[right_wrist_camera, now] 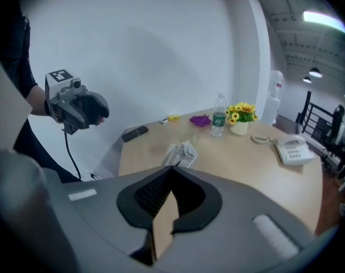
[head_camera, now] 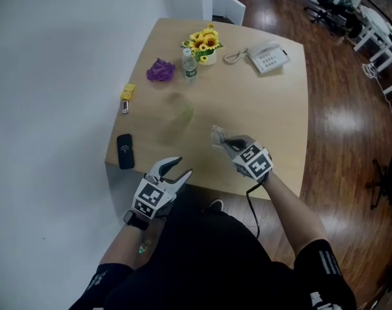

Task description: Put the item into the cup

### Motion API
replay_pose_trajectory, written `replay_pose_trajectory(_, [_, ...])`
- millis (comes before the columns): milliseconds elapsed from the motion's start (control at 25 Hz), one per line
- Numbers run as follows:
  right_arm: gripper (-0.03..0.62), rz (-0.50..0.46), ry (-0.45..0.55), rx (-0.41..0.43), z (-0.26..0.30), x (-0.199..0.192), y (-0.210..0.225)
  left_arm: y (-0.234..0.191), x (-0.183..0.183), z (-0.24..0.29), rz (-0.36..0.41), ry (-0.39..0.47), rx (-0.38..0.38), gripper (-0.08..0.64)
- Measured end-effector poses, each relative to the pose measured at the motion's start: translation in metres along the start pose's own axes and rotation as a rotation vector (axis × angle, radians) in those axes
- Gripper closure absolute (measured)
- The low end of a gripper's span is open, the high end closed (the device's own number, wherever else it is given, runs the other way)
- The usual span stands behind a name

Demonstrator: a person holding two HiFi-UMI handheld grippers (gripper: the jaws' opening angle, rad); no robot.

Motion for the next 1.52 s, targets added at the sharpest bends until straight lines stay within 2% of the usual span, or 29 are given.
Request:
replay_pose_trajectory(240, [0.584,-0.055,0.008,0.030,0.036,0.087,0.014,-0.057,0.022,0.003,0.014,0.034,-0.027,0.380])
replay_pose_trajectory(480, [0.584,-0.143,-0.131,0.045,0.100,0.122,0.032,-0.107,0.026,0.006,0.010,0.039,-0.054,0.380])
replay_pose_trajectory(720, [0.584,-0.276,-0.294,0.047,0.153,0.122,0.050,-0.141,0.020,0.006,-0.011,0.025,-0.077,0.380])
replay_pose_trajectory(1080, [0.584,-0.397,-0.433,0.052,0.196,0.107,0.056,-0.156,0.011,0.011,-0.034,0.005,-0.104,0.380])
replay_pose_trajectory(1320, [0.583,-0.378,-0.474,0.090,0.209,0.096,0.052,-0.159,0.010,0.016,-0.038,-0.002,-0.106,0.380])
replay_pose_trajectory(1520, [0.578,-0.313,-0.456,0.119,0.211,0.091,0.052,-0.158,0.011,0.020,-0.037,-0.004,-0.105,0.380])
Point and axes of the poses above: the fingertips, and each gripper's own axes: z forward along the fingers, y to its right, x out of its top, the point moved 2 cm from there along -z, backward along the fingers, and after that the axes turned 5 degrees about -z, right-handed, at the moved point
